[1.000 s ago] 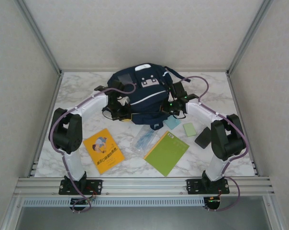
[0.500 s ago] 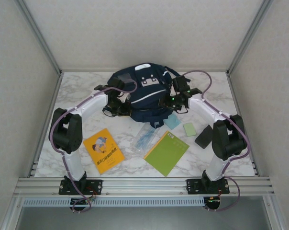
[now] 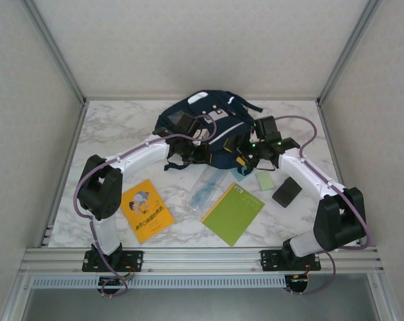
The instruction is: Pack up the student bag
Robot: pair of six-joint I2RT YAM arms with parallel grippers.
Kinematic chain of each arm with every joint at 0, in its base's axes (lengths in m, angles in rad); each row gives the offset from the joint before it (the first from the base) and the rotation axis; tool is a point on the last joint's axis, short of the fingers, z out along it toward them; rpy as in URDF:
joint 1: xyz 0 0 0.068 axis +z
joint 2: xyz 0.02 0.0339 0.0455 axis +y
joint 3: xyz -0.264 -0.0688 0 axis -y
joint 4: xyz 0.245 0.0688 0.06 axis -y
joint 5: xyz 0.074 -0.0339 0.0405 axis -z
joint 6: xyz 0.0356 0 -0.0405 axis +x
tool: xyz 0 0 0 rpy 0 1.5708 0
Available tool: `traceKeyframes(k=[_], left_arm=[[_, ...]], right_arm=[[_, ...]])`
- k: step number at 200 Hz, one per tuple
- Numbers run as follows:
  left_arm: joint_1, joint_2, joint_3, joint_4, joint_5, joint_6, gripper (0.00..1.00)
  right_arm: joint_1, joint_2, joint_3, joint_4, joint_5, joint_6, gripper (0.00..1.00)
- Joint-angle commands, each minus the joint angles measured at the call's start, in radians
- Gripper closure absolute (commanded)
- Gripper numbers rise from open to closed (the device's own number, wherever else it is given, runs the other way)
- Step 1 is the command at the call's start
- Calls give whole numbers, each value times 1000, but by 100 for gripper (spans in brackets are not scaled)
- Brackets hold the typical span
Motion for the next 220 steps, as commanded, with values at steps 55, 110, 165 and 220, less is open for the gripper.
traceKeyframes(k=[55, 110, 165, 220], left_arm=[[-16, -70, -31, 122, 2, -50, 100], [15, -65, -69, -1, -91, 22, 100], [140, 0, -13, -318, -389, 221, 100], [205, 31, 38, -322, -280, 220, 100]], right_arm=[[16, 227, -27, 361, -23, 245, 37], [11, 297, -58, 360, 63, 178, 100], [11, 333, -102, 327, 131, 98, 100], [17, 410, -100, 329, 129, 40, 95]])
